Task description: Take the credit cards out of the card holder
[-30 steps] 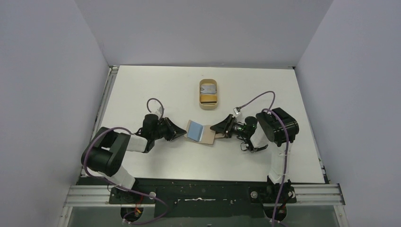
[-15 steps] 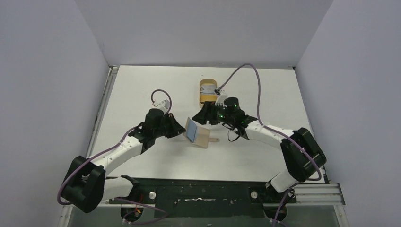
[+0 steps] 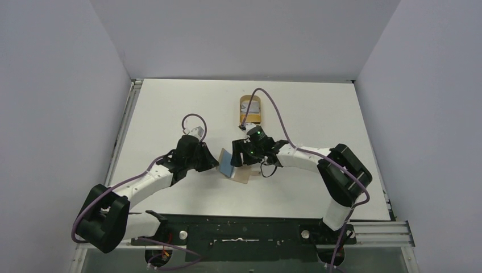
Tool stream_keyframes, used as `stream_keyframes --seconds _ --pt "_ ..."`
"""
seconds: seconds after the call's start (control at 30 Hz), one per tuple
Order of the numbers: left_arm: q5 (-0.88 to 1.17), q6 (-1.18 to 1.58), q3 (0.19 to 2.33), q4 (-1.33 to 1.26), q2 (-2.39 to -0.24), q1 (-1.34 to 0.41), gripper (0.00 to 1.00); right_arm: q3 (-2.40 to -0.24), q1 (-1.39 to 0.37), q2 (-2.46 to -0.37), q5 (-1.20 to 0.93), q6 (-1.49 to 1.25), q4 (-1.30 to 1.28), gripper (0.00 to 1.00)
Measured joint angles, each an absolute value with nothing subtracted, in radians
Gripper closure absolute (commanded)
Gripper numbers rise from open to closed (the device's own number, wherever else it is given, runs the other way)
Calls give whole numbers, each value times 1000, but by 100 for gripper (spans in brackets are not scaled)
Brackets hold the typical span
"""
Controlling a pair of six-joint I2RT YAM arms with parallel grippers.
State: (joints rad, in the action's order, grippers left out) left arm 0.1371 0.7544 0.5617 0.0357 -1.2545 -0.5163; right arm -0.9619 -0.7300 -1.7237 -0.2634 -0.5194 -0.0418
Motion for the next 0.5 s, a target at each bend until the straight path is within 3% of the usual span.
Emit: stream_keyframes --seconds 0.5 --pt "130 754 562 42 -1255 -525 100 -1039 -812 -1749 -228 -500 -63 37"
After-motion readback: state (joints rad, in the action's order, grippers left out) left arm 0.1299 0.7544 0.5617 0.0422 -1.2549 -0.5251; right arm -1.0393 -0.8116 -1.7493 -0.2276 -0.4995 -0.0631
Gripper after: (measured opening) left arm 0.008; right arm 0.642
